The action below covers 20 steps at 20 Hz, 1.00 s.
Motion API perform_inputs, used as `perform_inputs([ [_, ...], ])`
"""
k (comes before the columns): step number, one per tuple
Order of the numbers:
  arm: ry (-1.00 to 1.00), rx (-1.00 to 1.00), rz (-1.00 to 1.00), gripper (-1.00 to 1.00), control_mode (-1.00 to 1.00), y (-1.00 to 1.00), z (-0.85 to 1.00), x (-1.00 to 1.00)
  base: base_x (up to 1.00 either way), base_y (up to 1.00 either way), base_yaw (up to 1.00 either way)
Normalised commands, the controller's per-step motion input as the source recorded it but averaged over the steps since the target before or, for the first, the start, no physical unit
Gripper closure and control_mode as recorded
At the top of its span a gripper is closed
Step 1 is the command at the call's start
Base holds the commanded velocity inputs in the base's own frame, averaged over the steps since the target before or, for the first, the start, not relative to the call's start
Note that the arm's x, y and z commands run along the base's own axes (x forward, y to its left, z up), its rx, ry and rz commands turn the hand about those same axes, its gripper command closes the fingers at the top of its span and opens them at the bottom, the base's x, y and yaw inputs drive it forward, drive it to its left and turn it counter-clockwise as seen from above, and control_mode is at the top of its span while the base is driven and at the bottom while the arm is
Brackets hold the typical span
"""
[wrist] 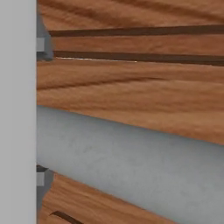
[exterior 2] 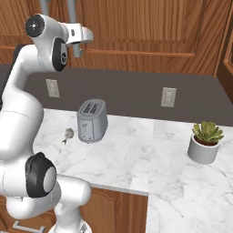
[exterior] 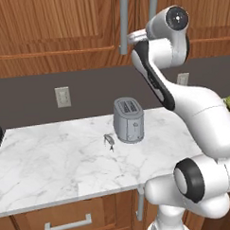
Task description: Retrieve the tupperware from the cabinet, then place the raw meat into the tupperware to avoid contamination.
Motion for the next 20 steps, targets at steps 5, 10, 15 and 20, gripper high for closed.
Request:
perform_inputs([
  [5,0.00,0.00,0.00,1.00,-1.00,-0.01,-0.02,0.06,0.00,0.00,0.00],
  [10,0.12,0.03,-0.03,1.00,-1.00,-0.28,-0.03,-0.17,0.00,0.00,0.00],
  [15,0.11,0.07,-0.05,1.00,-1.00,-0.40,0.00,-0.44,0.00,0.00,0.00],
  [20,-0.03,0.09,-0.03,1.00,-1.00,-0.41,-0.03,-0.83,0.00,0.00,0.00],
])
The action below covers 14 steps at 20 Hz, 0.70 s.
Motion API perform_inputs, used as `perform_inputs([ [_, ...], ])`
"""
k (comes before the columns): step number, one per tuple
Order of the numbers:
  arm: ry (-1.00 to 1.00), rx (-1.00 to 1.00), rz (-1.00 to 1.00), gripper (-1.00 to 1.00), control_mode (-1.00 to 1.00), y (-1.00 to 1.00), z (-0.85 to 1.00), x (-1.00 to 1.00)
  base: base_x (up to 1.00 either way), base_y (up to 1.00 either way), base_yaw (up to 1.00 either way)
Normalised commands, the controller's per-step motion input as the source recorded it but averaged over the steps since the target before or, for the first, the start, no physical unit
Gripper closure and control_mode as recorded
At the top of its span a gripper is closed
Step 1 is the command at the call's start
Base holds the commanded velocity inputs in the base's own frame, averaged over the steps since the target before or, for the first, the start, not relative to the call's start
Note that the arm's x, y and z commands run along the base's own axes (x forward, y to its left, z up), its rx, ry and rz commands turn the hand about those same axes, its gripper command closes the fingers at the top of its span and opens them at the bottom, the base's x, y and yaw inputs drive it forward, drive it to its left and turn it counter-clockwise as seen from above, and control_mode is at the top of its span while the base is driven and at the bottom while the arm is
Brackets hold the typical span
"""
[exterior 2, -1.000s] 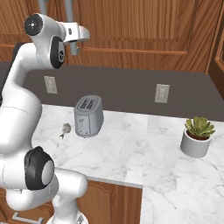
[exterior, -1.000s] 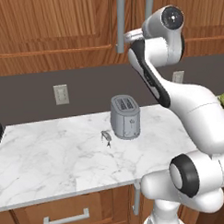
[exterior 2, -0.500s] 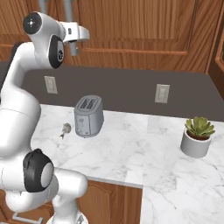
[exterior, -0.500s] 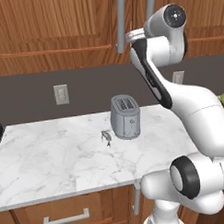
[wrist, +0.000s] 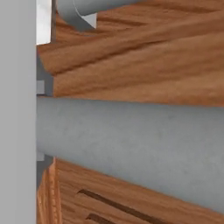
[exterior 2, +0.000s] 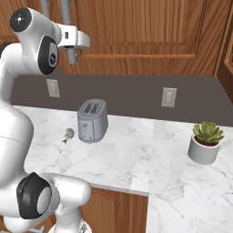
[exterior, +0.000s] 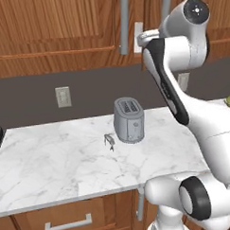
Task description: Retrieve the tupperware from the cabinet, then place the raw meat into the tupperware to avoid contamination.
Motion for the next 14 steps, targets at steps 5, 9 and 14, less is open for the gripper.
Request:
perform_inputs([
  [5,-0.08,0.16,-0.01,1.00,-1.00,-0.55,-0.08,-0.84,0.00,0.00,0.00],
  [9,-0.05,0.20,-0.02,1.00,-1.00,-0.55,0.04,-0.68,0.00,0.00,0.00],
  [14,0.02,0.11,0.05,1.00,-1.00,-0.60,0.22,-0.66,0.00,0.00,0.00],
])
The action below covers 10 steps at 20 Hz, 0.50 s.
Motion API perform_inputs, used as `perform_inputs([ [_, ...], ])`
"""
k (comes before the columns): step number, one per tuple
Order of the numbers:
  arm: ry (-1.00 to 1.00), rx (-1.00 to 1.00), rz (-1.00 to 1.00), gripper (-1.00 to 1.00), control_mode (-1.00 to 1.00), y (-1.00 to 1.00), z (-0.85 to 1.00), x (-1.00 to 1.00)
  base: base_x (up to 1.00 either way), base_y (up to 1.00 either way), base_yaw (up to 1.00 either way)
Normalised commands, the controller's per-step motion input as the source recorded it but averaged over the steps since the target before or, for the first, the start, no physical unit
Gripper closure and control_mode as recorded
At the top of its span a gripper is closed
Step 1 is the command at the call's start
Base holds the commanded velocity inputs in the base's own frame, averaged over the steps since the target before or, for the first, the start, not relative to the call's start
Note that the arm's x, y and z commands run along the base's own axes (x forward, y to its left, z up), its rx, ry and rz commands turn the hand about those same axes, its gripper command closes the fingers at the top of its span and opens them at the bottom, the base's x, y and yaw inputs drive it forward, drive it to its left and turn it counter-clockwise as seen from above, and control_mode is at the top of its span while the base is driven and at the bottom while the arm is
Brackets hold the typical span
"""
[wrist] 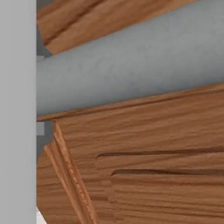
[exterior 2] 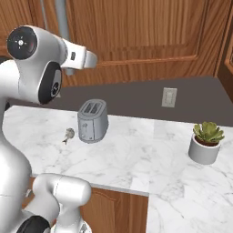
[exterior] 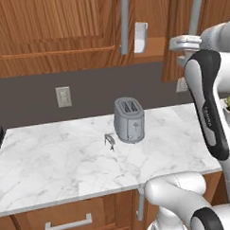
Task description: Retrieve the tupperware from the cabinet, then place the raw meat into the tupperware to avoid contamination.
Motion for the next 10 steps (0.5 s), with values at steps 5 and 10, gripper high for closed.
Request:
perform_inputs([
  [5,0.02,0.07,0.06,1.00,-1.00,-0.72,0.24,-0.82,0.00,0.00,0.00],
  [10,0.00,0.06,0.07,1.00,-1.00,-0.73,0.13,-0.96,0.00,0.00,0.00],
])
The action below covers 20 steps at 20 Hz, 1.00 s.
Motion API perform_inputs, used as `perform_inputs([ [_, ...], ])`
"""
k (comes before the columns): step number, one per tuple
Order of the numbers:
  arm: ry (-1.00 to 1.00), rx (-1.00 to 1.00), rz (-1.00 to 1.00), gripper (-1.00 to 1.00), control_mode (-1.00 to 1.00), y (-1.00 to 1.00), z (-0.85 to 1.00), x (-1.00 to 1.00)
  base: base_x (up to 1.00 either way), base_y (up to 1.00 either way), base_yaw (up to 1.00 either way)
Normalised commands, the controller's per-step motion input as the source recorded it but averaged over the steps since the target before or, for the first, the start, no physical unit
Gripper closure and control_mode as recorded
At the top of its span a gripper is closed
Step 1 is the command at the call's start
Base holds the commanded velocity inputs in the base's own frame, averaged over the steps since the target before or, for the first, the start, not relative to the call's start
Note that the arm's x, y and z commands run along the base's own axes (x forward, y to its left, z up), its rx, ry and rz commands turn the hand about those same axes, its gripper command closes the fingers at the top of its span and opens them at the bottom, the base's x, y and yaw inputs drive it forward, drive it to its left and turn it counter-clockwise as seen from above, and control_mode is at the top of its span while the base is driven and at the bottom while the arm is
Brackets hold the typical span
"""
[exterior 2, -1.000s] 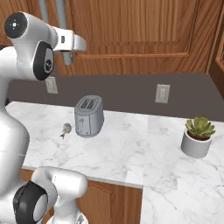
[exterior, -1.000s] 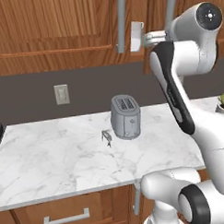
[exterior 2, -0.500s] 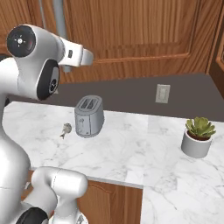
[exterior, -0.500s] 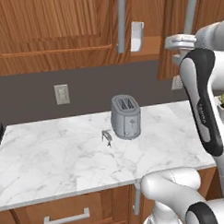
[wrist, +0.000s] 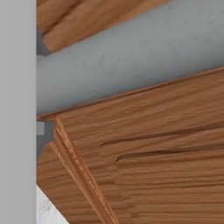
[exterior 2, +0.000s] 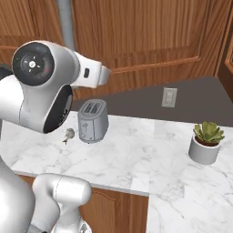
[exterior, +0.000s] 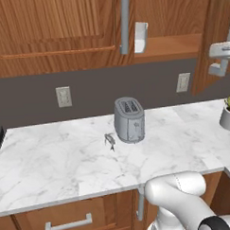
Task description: Retrieve the tupperware from the cabinet, then place the raw meat into the tupperware to avoid contamination.
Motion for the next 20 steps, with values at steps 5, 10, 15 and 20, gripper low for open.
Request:
perform_inputs([
  [5,0.00,0.10,0.05,1.00,-1.00,-0.49,0.19,-0.70,0.00,0.00,0.00],
  [10,0.05,0.02,-0.02,-1.00,-1.00,-0.04,0.04,-0.11,0.00,0.00,0.00],
  [15,0.00,0.00,-0.02,-1.00,-1.00,0.00,0.00,-0.04,0.00,0.00,0.00],
  [20,-0.01,0.00,0.00,-1.00,-1.00,0.00,0.02,-0.18,0.00,0.00,0.00],
])
